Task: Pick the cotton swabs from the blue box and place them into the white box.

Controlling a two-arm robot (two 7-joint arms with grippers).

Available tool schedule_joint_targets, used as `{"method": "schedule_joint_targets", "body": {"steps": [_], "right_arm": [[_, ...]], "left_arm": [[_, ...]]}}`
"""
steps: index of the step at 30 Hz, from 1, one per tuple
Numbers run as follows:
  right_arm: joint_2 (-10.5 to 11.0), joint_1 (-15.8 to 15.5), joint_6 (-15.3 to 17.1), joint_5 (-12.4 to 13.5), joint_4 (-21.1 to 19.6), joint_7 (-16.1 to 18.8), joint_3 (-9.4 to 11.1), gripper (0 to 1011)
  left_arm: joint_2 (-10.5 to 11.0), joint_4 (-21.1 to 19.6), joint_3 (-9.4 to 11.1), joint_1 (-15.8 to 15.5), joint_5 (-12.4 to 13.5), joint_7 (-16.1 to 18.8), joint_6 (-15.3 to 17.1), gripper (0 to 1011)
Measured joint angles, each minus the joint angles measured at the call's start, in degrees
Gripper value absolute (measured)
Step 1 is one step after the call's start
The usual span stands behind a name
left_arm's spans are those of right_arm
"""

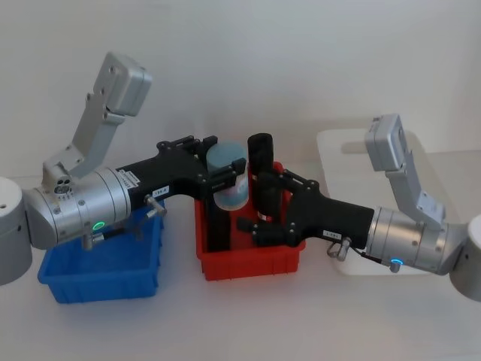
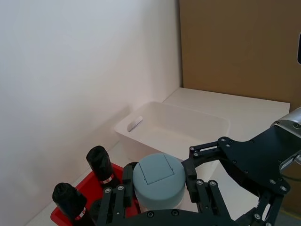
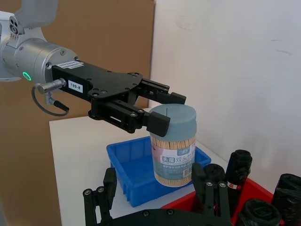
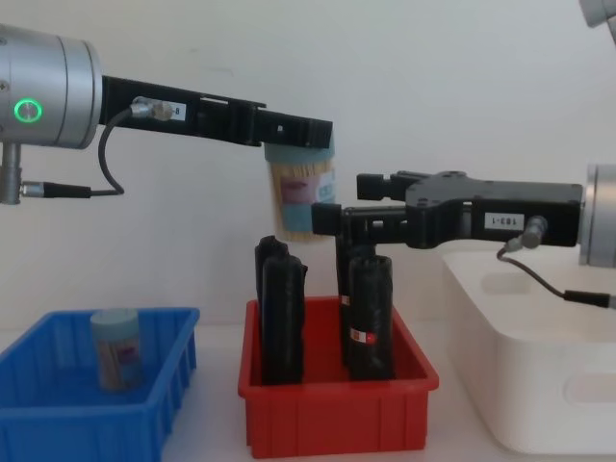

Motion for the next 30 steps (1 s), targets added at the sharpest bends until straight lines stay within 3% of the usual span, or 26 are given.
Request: {"method": "schedule_joint_targets", "body": {"steps": [17,30], "right_arm": [[0.84,-0.5,-1.64,1.42,-0.69,-2.5,0.02,1001],[-0.19,0.93,-3.13,0.91,1.17,-3.77,-1.06,1001]], "left_arm": [[0.0,0.0,0.0,0.0,0.0,0.0,0.0,659],[0.0,0.0,0.0,0.0,0.0,0.0,0.0,660]]}}
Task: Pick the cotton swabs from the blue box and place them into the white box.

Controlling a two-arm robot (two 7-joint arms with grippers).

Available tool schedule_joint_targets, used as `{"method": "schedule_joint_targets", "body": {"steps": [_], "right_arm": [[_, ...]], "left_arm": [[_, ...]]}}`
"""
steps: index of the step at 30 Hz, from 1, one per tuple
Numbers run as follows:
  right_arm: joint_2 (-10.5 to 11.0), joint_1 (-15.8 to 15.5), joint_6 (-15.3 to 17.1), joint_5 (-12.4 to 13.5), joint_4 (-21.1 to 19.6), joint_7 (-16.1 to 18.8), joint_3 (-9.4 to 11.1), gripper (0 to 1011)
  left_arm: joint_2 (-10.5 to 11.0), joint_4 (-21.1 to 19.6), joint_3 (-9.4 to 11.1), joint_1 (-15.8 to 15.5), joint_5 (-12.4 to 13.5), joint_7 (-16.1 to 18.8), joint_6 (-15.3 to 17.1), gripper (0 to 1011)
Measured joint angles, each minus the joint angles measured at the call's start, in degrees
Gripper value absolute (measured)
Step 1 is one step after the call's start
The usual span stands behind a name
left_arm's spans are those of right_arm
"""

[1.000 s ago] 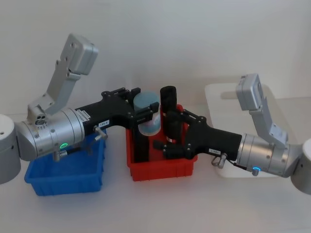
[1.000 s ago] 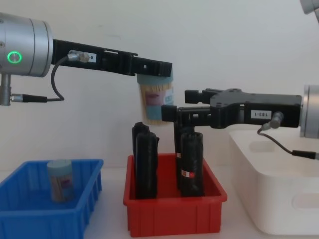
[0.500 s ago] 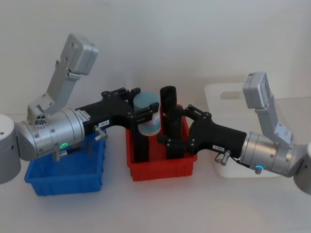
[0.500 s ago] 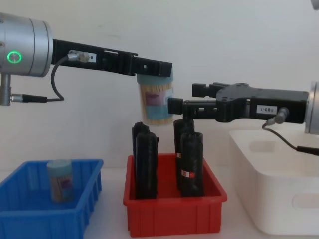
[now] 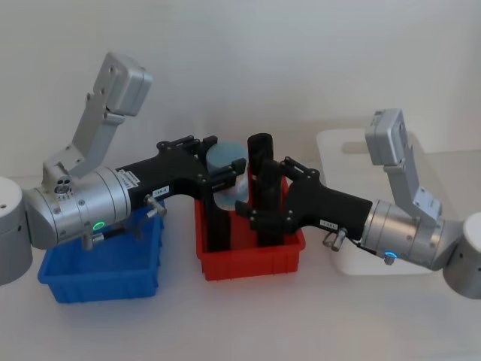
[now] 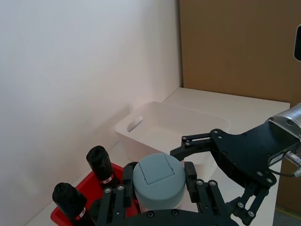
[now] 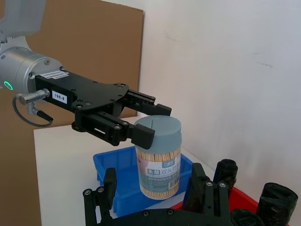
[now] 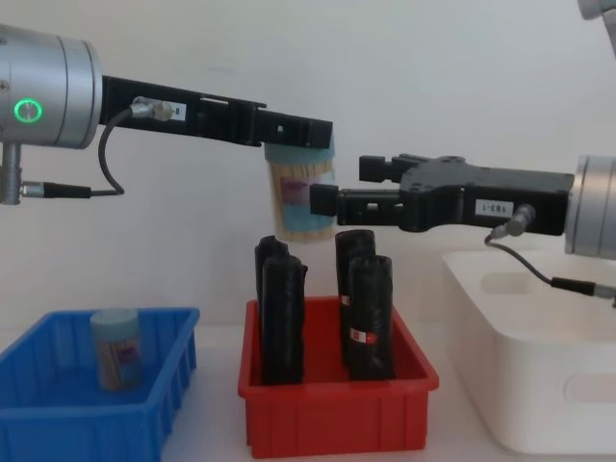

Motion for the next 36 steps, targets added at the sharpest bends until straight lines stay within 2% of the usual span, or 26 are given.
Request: {"method": "schedule_joint_targets", "body": {"steps": [21,32,36], "right_arm": [[-2.43,3.76,-2.63,-1.63,6.85,-1.06,-1.77,1001],[-3.87,5.67,-4.58,0.08,10.25,-0.43,-2.65,1000],[-4.31,6.18,-5.04,0.66,11.15,-0.21,-2.95,929]], "left_arm": [[0.0,0.0,0.0,0.0,0.0,0.0,0.0,660],[0.0,0.0,0.0,0.0,0.0,0.0,0.0,659],[0.0,0.0,0.0,0.0,0.0,0.0,0.0,660]]}}
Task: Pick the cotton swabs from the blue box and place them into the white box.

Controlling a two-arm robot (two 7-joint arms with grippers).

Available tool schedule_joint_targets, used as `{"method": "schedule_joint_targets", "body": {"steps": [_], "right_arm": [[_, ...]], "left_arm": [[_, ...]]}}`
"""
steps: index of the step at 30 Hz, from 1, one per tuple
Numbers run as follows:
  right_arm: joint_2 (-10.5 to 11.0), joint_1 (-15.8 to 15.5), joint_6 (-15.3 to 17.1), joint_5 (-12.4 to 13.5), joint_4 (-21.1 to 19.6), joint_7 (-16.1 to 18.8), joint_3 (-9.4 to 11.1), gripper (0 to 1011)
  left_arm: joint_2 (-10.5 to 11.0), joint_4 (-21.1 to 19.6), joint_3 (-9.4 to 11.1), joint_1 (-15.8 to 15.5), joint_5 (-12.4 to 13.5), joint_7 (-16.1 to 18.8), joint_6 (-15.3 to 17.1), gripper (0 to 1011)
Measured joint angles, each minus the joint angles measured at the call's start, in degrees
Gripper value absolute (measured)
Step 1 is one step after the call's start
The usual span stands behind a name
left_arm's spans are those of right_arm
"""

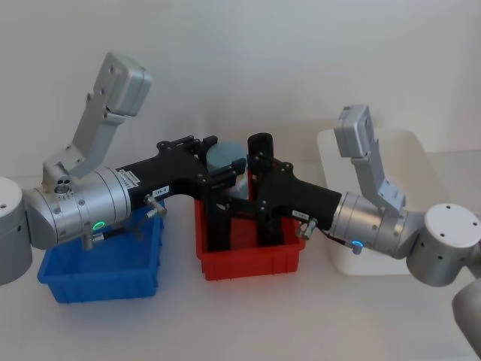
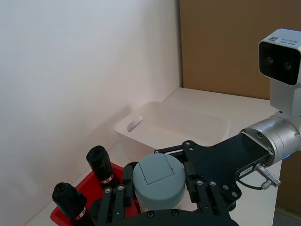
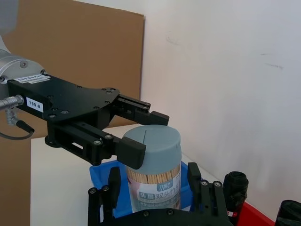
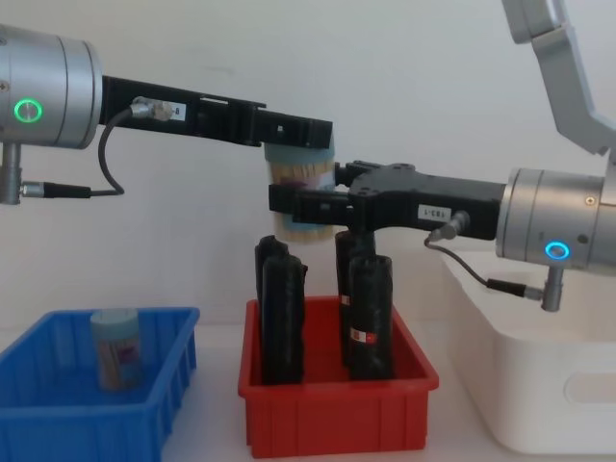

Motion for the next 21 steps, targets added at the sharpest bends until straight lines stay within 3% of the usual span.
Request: {"method": "schedule_joint_targets", "body": {"steps": [9,16,21], "right_arm": [[-0.61,0.85,-0.48,0.47,1.36,-0.41,-0.49,664],[-0.88,1.25,-0.59,0.35,2.05,-1.09,-0.79,644],[-0.84,1.53,-0.45,0.04,2.56,-2.12,-0.82,642]], "left_arm": [[0.0,0.0,0.0,0.0,0.01,0.04,0.0,659],[0.0,0.01,-0.03,0.0,0.04,0.12,0.0,663],[-0.01,0.0,0.01,0.0,-0.02,-0.01,0.0,786]]}}
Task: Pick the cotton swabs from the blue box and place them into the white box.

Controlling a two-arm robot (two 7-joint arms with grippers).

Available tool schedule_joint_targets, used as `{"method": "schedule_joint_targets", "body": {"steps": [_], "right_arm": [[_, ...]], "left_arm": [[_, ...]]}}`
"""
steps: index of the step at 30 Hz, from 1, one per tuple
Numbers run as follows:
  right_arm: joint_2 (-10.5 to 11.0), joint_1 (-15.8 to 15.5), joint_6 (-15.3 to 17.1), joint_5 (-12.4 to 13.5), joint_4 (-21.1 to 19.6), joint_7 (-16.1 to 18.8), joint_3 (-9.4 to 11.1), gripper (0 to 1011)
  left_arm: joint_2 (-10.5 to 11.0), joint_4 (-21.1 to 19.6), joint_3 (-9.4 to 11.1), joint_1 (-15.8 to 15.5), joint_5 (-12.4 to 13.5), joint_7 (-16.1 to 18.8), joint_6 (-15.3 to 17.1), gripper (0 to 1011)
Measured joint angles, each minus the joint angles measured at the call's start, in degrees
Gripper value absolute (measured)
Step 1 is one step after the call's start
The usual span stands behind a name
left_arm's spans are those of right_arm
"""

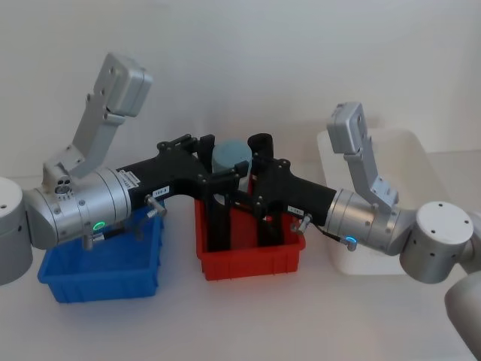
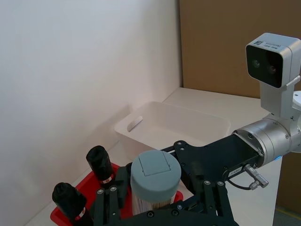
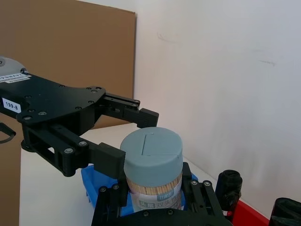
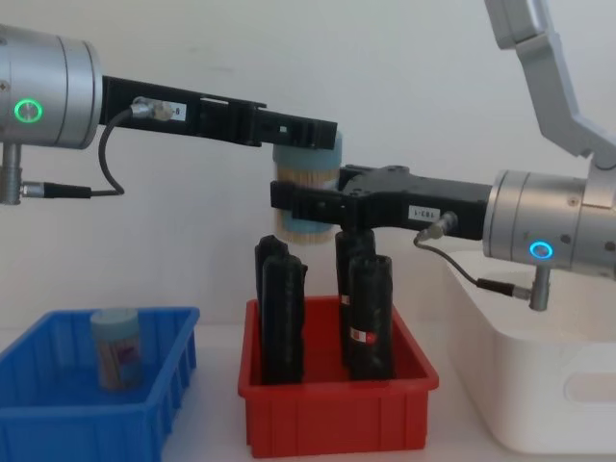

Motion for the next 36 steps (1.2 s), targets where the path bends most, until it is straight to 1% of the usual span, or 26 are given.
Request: {"method": "schedule_joint_targets", "body": {"steps": [1,3,4,5,7,15,22,28,36], "right_arm": [[0.0,0.01,0.0,-0.03,0.03,-0.04,-0.01,642],[0.0,0.05,0.01,-0.09,0.12,-0.16,-0.03,642],[0.02,0.11,0.02,-0.15,0.19,-0.27,-0.05,642],[0.03,0.13,0.03,-0.18,0.22,-0.33,-0.06,642],[0.05,0.17,0.05,-0.25,0.32,-0.48,-0.07,642],[0.41,0.19,0.2,-0.32,0.44,-1.28,0.02,642],[1.2,-0.28,0.45,-0.27,0.28,-3.03,0.68,642],[2.16,-0.92,0.71,-0.15,-0.15,-5.71,1.6,642],[3.57,-1.87,1.2,-0.22,-0.74,-10.33,3.03,642]], "left_arm": [[0.0,0.0,0.0,0.0,0.0,0.0,0.0,844],[0.0,0.0,0.0,0.0,0.0,0.0,0.0,872],[0.0,0.0,0.0,0.0,0.0,0.0,0.0,927],[0.01,0.0,0.0,0.0,0.0,0.0,0.01,941],[0.0,0.0,0.0,0.0,0.0,0.0,0.01,1003],[0.01,0.0,0.0,0.0,0.02,0.0,0.01,1000],[0.01,0.0,0.0,0.0,0.02,0.01,0.01,999],[0.01,-0.01,0.0,0.0,0.02,0.01,0.01,1000],[0.01,-0.01,0.0,0.0,0.02,0.01,0.01,1000]]}}
